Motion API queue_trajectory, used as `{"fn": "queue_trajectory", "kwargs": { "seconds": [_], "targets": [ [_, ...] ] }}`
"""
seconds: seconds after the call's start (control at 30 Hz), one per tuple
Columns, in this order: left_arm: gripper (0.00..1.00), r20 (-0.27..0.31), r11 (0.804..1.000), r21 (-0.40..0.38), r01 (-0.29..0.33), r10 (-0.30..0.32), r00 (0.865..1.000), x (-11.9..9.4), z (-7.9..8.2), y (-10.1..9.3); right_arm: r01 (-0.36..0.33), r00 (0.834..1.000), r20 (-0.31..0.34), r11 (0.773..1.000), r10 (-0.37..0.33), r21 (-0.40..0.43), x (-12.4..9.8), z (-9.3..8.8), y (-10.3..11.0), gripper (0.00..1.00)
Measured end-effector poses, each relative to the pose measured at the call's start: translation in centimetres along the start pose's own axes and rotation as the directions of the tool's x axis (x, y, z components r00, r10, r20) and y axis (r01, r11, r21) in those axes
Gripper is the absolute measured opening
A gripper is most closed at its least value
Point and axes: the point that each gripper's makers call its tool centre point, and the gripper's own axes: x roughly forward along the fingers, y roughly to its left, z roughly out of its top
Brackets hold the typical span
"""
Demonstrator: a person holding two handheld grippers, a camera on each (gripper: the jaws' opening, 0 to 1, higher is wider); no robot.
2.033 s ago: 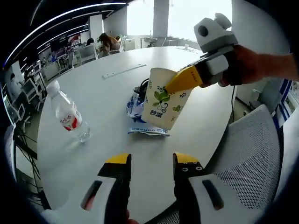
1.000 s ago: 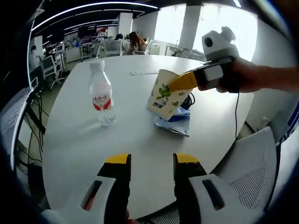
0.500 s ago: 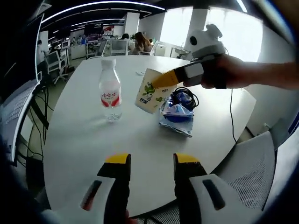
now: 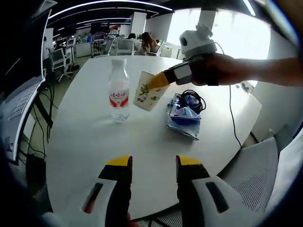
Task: Arrange the tabletop items into an orderly group along one side of the table until the central work area is clear of visible clutter.
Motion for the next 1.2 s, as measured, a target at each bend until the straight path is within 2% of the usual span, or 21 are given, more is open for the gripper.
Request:
{"fn": "queue_trajectory", "kwargs": {
  "seconds": [0.3,0.53,0.7,0.9,1.2],
  "targets": [
    [0.36,0.002,1.000,-0.010,-0.013,0.013,1.000,0.0,0.5,0.6,0.019,0.997,-0.072,0.997,-0.025,-0.080,1.4,-0.7,-1.5,0.00],
    [0.36,0.003,1.000,-0.016,-0.018,0.018,1.000,-0.2,0.6,0.7,0.031,0.987,-0.149,0.987,-0.055,-0.161,2.3,-2.0,-2.3,0.00],
    [0.37,0.001,1.000,-0.016,-0.016,0.016,1.000,0.1,0.4,0.7,0.038,0.983,-0.169,0.978,-0.073,-0.205,2.6,-2.5,-2.9,0.00],
    [0.38,0.008,1.000,-0.018,-0.012,0.013,1.000,0.5,0.5,0.5,0.036,0.972,-0.215,0.962,-0.097,-0.270,3.0,-3.9,-3.9,0.00],
    [0.38,0.014,1.000,-0.016,-0.008,0.009,1.000,0.7,0.4,0.0,0.027,0.967,-0.233,0.952,-0.102,-0.306,3.4,-4.6,-4.2,0.00]
  ]
}}
